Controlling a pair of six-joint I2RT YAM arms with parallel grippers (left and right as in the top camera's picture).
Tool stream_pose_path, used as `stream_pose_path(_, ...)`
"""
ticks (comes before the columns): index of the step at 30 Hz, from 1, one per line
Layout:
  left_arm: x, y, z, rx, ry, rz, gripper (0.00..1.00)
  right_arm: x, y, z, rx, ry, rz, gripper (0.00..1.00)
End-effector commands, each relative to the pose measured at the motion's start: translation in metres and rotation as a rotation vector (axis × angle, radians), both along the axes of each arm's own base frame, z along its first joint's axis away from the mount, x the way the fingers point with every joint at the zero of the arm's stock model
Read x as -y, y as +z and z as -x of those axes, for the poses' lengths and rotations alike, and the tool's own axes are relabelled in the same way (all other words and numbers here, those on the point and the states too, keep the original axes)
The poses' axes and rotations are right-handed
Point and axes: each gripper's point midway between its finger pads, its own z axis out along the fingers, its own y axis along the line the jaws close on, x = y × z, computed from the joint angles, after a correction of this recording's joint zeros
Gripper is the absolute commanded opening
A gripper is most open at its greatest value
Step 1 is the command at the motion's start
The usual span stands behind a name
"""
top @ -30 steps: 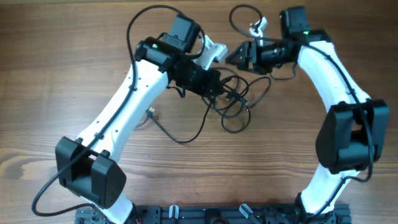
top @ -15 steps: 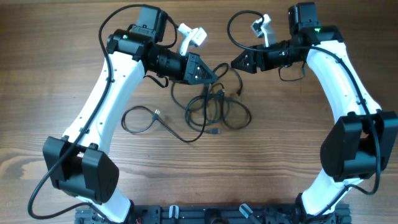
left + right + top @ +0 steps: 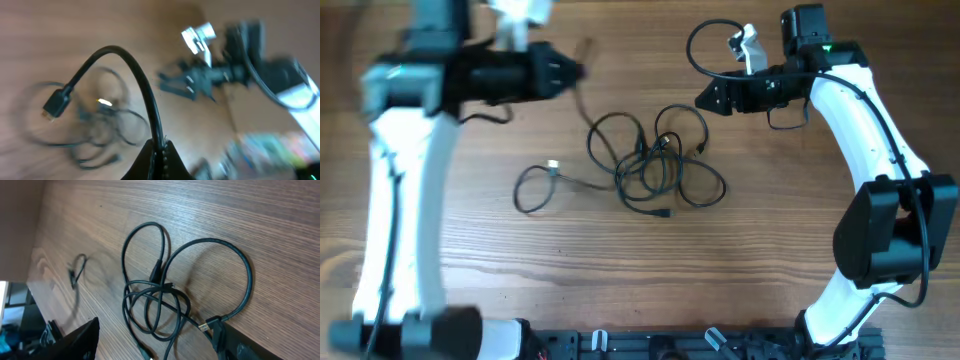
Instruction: Untangle cables
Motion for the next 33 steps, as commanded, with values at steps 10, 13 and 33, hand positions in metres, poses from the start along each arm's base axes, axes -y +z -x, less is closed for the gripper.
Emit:
stream_pose_path(10,-0.018,0.031,-0.028,-0.111,0.391,0.160,0.04,-0.092,0.047,0.045,-0.021,0.269,-0.349,0.70)
stream_pose_path(13,-0.015,0.046,-0.037,-0.097,0.417,0.237,0.04,-0.115,0.068,0.058,0.066,0.375,-0.414,0.70)
stream_pose_path(33,0.008,0.078,-0.033,-0.089,0.289,0.398,0.43,-0.162,0.095,0.057,0.156,0.382,-0.423,0.04)
